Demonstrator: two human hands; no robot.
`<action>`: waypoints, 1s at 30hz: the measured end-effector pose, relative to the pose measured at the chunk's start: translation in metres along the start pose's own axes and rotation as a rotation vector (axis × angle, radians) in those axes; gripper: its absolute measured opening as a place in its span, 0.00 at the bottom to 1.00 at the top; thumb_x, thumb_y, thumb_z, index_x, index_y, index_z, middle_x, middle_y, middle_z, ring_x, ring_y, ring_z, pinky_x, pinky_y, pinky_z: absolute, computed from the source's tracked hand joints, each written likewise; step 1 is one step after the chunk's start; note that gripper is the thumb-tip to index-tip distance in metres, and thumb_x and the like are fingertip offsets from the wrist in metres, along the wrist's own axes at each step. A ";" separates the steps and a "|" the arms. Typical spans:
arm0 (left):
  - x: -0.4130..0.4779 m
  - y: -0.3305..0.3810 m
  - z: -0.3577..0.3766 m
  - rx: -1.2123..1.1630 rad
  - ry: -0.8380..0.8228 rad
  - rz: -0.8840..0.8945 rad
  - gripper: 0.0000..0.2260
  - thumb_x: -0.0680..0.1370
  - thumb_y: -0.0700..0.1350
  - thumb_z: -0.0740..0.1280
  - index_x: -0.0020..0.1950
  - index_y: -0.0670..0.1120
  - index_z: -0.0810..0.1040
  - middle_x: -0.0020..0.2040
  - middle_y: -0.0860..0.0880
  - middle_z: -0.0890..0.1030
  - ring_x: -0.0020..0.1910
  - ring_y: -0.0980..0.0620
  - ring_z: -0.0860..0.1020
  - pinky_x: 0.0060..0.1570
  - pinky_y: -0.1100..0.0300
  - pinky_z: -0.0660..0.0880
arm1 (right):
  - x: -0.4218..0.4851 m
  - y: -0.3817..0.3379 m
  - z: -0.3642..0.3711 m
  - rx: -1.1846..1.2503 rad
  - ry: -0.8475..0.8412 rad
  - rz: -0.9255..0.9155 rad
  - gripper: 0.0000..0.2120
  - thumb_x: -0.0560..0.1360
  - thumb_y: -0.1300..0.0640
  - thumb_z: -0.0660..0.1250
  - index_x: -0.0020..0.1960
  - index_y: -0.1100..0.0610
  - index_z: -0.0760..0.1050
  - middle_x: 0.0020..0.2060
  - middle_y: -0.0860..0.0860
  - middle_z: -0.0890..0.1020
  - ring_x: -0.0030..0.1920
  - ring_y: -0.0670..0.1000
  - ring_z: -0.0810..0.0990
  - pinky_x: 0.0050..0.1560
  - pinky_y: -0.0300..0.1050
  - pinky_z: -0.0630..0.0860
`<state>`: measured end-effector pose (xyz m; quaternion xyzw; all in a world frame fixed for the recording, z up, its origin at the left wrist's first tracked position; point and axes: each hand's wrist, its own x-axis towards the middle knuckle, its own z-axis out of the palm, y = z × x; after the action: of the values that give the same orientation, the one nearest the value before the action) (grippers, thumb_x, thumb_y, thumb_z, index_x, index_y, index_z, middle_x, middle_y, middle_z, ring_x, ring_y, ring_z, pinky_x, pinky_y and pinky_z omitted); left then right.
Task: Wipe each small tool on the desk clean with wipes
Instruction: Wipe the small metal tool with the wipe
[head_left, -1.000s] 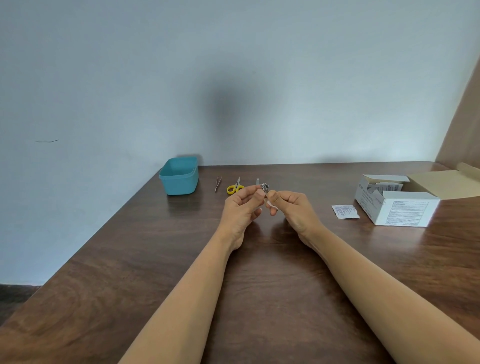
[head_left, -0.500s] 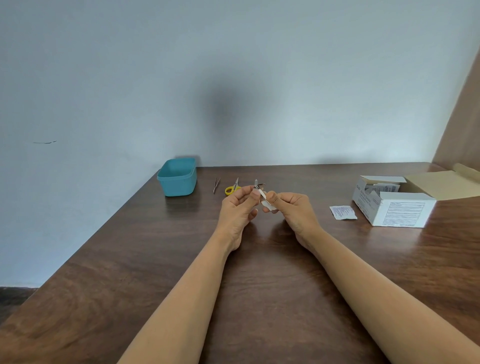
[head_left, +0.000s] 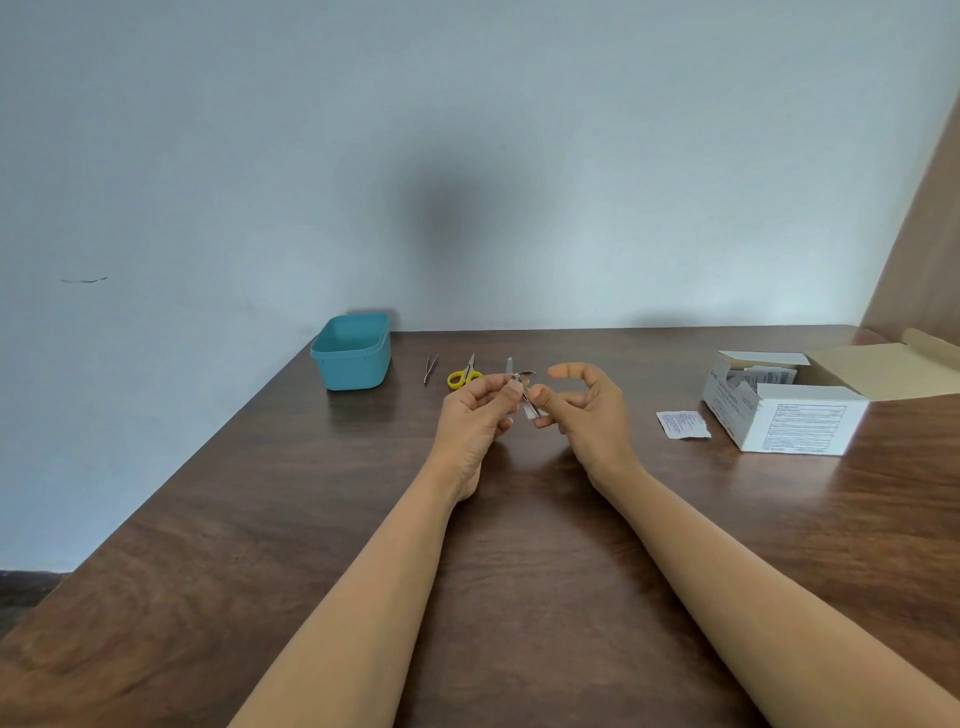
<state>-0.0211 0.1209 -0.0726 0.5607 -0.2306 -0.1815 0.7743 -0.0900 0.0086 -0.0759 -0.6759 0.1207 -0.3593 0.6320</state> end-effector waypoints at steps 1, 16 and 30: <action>0.000 0.000 0.000 -0.001 0.006 0.002 0.02 0.77 0.41 0.69 0.47 0.48 0.80 0.44 0.49 0.80 0.42 0.57 0.75 0.43 0.63 0.71 | -0.001 -0.002 0.001 0.008 -0.014 -0.003 0.14 0.70 0.58 0.74 0.52 0.56 0.73 0.29 0.51 0.84 0.29 0.48 0.82 0.31 0.32 0.70; 0.000 0.001 -0.001 -0.029 0.021 -0.005 0.02 0.77 0.41 0.69 0.46 0.47 0.80 0.42 0.52 0.82 0.42 0.57 0.76 0.45 0.63 0.72 | 0.005 -0.010 -0.017 0.268 -0.301 0.305 0.18 0.73 0.65 0.69 0.61 0.58 0.73 0.39 0.54 0.86 0.39 0.50 0.85 0.33 0.34 0.74; -0.004 -0.001 0.000 0.090 -0.067 0.055 0.04 0.75 0.42 0.70 0.46 0.50 0.82 0.40 0.53 0.80 0.40 0.59 0.74 0.42 0.63 0.71 | 0.009 -0.007 -0.018 0.280 -0.269 0.343 0.13 0.71 0.65 0.72 0.51 0.57 0.71 0.32 0.51 0.82 0.30 0.44 0.76 0.32 0.34 0.72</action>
<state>-0.0245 0.1224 -0.0741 0.5820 -0.2795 -0.1684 0.7449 -0.0972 -0.0092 -0.0670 -0.5935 0.0974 -0.1669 0.7813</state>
